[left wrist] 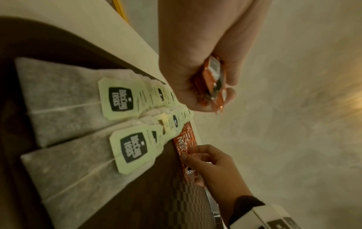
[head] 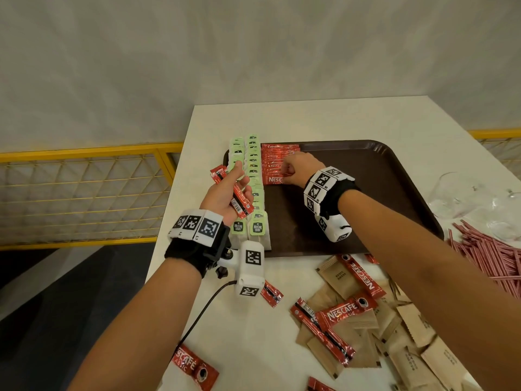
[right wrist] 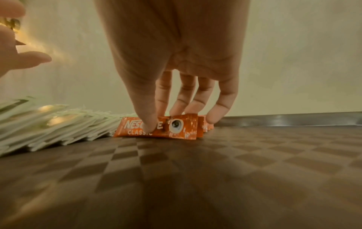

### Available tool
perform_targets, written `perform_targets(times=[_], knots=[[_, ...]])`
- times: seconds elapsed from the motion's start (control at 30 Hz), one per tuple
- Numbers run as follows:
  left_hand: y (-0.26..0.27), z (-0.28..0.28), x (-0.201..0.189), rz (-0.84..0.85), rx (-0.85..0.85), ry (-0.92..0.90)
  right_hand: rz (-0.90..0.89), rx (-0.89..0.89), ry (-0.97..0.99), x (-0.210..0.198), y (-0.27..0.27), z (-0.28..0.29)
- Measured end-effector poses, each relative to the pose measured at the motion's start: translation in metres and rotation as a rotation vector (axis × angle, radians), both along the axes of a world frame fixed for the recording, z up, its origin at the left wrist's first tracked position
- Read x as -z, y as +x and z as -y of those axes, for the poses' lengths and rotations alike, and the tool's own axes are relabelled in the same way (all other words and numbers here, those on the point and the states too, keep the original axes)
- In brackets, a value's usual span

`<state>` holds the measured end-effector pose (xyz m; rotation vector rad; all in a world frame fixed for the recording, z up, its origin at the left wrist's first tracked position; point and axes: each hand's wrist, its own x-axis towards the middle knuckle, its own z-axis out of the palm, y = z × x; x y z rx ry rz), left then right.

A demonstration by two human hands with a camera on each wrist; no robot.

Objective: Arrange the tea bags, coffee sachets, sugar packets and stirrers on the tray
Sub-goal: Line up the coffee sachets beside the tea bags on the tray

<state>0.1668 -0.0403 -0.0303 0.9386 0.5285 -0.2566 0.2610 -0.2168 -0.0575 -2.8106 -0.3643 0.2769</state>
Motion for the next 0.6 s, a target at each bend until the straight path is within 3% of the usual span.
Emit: perform_targets(times=[0.23, 0.33, 0.43, 0.5, 0.6], knots=[[-0.001, 0.008, -0.004, 0.013, -0.018, -0.118, 0.031, 0.012, 0.002, -0.004, -0.005, 0.000], [-0.002, 0.011, -0.007, 0.060, -0.013, -0.144, 0.081, -0.024, 0.275, -0.022, -0.016, -0.006], [-0.003, 0.013, -0.011, 0.147, -0.011, -0.163, -0.175, -0.115, 0.591, -0.047, -0.038, -0.021], [-0.003, 0.014, -0.014, 0.197, 0.022, -0.174, -0.337, -0.207, 0.572, -0.054, -0.048, -0.030], [-0.007, 0.015, -0.016, 0.237, 0.065, -0.155, -0.323, -0.229, 0.574, -0.055, -0.052, -0.036]])
